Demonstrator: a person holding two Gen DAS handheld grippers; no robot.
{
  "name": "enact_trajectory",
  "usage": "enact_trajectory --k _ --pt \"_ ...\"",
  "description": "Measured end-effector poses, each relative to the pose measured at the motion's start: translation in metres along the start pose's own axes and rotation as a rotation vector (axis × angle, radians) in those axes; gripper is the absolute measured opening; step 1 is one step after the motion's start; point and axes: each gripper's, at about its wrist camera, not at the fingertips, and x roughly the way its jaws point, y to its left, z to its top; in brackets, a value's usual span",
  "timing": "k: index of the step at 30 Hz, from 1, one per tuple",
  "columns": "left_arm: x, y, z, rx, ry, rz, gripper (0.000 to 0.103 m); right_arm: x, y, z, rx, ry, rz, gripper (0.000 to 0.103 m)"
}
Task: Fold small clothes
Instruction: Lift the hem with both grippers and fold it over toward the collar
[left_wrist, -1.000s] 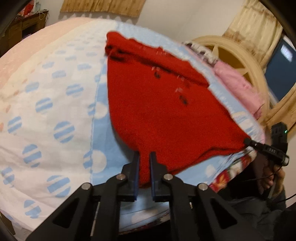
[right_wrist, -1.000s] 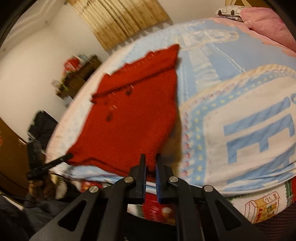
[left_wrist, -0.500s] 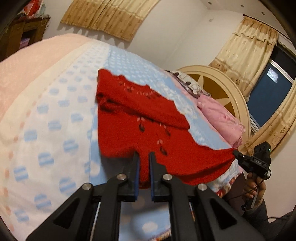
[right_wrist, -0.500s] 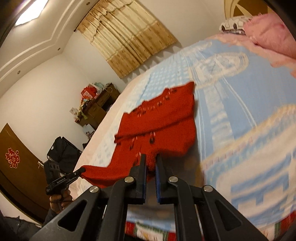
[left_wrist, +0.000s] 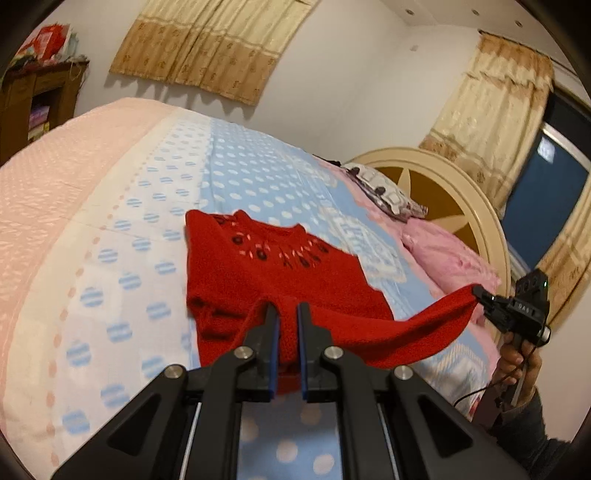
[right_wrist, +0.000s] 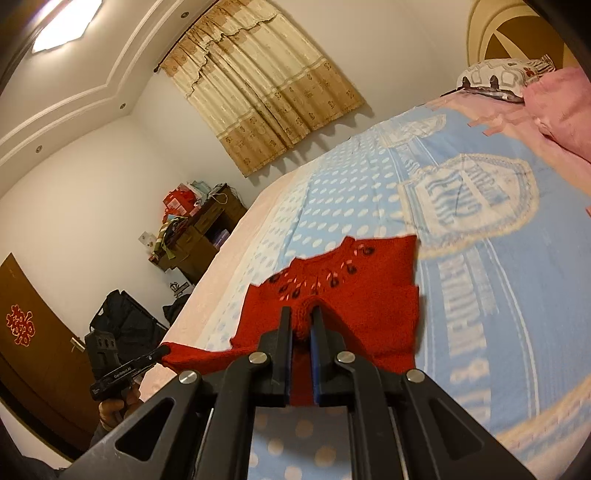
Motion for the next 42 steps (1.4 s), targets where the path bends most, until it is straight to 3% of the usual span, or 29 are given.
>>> enact_trajectory --k 13,20,33,42 --pt "0.064 0.014 0.07 -0.004 -0.024 0.041 0.008 0.074 -0.018 0.071 0.001 0.005 -0.087 0.007" --pt "0.11 0.033 0.098 -0.021 0.01 0.092 0.008 0.123 -0.046 0.102 0.03 0.031 -0.136 0.007" --pt "0.204 0.083 0.109 -0.065 0.131 0.163 0.008 0.239 -0.111 0.124 0.093 0.144 -0.227 0.007" --pt "0.226 0.106 0.11 -0.099 0.158 0.174 0.008 0.298 -0.151 0.125 0.156 0.249 -0.287 0.007"
